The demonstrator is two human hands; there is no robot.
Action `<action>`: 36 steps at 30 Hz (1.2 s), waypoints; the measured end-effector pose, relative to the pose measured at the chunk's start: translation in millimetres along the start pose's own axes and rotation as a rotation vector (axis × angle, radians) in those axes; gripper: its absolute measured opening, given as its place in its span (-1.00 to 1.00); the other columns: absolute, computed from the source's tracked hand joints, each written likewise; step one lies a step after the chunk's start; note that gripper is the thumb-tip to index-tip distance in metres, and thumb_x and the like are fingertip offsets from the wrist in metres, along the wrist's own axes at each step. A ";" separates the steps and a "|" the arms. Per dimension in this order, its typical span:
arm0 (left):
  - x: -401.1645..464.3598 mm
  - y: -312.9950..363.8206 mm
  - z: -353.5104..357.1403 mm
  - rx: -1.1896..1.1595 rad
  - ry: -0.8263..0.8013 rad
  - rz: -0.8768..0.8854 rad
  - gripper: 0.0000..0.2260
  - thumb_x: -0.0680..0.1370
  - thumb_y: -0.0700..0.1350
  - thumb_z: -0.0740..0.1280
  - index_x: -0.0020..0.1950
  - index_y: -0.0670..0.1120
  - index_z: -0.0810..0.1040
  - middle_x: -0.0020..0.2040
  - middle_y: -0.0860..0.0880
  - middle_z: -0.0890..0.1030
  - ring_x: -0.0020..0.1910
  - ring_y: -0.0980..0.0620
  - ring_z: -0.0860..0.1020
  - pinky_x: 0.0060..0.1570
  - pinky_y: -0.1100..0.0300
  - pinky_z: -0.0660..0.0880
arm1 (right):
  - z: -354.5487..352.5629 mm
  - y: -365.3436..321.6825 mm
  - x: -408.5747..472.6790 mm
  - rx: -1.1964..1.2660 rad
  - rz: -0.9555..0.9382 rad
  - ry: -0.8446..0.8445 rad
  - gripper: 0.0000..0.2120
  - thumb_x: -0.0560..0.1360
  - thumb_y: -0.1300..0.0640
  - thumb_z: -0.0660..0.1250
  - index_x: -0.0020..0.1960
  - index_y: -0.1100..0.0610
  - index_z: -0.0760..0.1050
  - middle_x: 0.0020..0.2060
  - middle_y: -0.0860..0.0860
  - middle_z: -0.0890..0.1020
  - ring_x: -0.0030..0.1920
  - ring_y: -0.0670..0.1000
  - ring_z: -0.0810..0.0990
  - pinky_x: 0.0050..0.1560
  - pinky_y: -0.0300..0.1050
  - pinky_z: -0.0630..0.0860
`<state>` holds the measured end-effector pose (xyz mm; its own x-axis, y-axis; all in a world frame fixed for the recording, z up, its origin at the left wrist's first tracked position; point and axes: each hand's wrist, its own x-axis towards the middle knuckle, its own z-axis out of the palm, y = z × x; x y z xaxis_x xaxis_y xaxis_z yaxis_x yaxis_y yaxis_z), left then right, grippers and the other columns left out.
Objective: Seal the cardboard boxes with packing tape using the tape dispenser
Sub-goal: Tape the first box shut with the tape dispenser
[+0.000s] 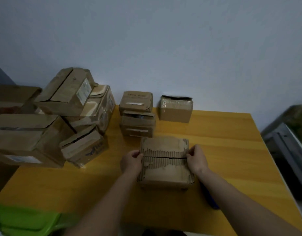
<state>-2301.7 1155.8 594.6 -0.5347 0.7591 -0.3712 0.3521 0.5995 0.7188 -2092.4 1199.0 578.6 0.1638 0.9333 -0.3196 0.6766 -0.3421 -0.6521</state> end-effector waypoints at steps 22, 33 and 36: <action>-36.0 13.3 86.3 1.060 -0.351 0.782 -0.15 0.51 0.25 0.27 0.53 0.16 -0.29 0.54 0.07 -0.36 0.47 -0.16 -0.42 0.32 -0.28 -0.42 | -33.7 124.0 -42.6 -0.711 0.117 -0.185 -0.35 0.46 -0.26 0.29 0.32 0.22 0.36 0.25 0.12 0.48 0.28 0.11 0.44 0.23 -0.09 0.38; -20.1 20.5 71.3 1.059 -0.334 0.661 -0.22 0.55 0.18 0.28 0.53 0.23 -0.24 0.55 -0.06 -0.35 0.50 -0.15 -0.36 0.44 -0.17 -0.25 | -34.3 124.9 -19.2 -0.389 0.209 -0.216 -0.84 0.57 0.24 0.14 0.13 0.25 0.34 -0.13 0.14 0.57 0.04 0.21 0.59 -0.19 -0.07 0.40; -16.1 22.2 69.3 1.046 -0.350 0.636 -0.23 0.55 0.19 0.27 0.53 0.25 -0.23 0.55 -0.09 -0.34 0.51 -0.18 -0.34 0.45 -0.15 -0.24 | -49.8 107.1 -5.4 -0.085 0.203 -0.090 -0.84 0.58 0.31 0.11 0.12 0.33 0.37 -0.01 0.25 0.56 -0.09 0.19 0.52 -0.12 0.01 0.40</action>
<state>-2232.0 1174.5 575.8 0.1253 0.9154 -0.3825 0.9915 -0.1018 0.0811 -1985.0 1162.8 544.7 0.2403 0.8317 -0.5004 0.6950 -0.5074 -0.5095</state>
